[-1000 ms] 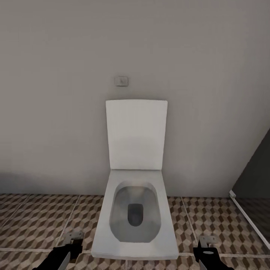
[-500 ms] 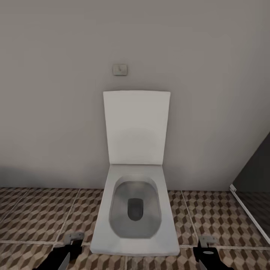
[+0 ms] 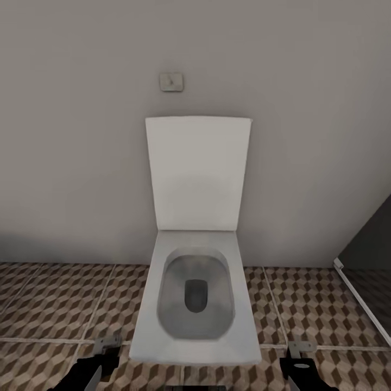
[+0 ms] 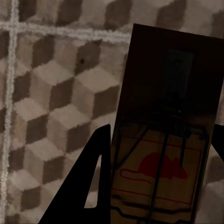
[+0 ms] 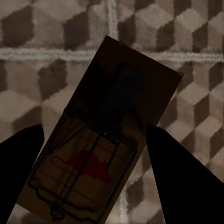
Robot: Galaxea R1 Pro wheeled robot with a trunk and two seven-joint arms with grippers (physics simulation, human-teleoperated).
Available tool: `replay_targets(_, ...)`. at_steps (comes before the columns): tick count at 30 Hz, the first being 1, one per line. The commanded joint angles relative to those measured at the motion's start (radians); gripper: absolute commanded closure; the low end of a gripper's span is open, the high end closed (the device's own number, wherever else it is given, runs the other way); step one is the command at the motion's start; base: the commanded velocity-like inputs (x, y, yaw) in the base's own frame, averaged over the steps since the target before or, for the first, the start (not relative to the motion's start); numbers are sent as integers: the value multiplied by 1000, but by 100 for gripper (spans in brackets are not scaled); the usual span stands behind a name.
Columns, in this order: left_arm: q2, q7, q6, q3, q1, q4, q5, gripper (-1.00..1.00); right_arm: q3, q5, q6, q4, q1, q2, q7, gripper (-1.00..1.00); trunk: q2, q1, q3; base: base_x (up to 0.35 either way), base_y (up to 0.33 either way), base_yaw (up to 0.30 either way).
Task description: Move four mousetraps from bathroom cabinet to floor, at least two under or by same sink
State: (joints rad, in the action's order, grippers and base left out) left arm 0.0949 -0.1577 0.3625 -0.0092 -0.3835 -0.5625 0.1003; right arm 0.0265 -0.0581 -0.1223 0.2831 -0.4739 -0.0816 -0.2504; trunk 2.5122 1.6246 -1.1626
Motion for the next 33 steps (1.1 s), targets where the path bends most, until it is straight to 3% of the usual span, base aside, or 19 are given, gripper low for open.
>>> replay_targets(1,0,-8,4,-2,0,-2,8,100,3,-6,-7,2,0,0,-1,100,1,0,-5,0,0,0)
replay_targets(7,0,-8,-7,-2,0,-13,7,100,3,-6,-5,2,0,1,-1,100,2,3,-28,0,0,0)
replay_targets(11,-1,-9,-3,-2,-1,-71,6,100,4,-26,-14,17,-13,1,-1,100,3,5,-43,0,0,0)
replay_targets(15,-3,-9,17,-2,-10,-153,8,100,6,-35,-34,18,-90,6,-1,100,4,6,-59,0,0,0)
replay_targets(18,-7,-8,74,-1,-48,-208,11,100,7,-36,-77,18,-170,12,-1,100,5,8,-71,0,0,0)
replay_targets(27,-44,-7,136,-3,-123,-230,8,100,7,-34,-96,32,-228,11,-1,100,7,12,-105,0,0,0)
replay_targets(33,-52,-8,142,-3,-155,-237,6,100,7,-34,-95,35,-258,9,-1,100,8,15,-129,0,0,0)
